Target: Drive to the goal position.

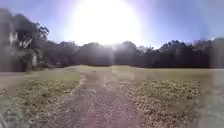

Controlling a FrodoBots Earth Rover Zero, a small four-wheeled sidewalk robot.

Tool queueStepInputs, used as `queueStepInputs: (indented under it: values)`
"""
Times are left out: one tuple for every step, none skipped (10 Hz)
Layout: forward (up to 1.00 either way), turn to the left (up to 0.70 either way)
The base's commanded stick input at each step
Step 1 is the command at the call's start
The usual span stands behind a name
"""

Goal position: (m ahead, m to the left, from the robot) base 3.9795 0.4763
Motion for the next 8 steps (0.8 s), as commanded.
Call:
queueStepInputs:
  values:
    - [0.5,0.0]
    - [0.5,0.0]
    - [0.5,0.0]
    - [0.5,0.0]
    - [0.5,0.0]
    - [0.5,0.01]
    - [0.5,0.05]
    - [0.5,-0.18]
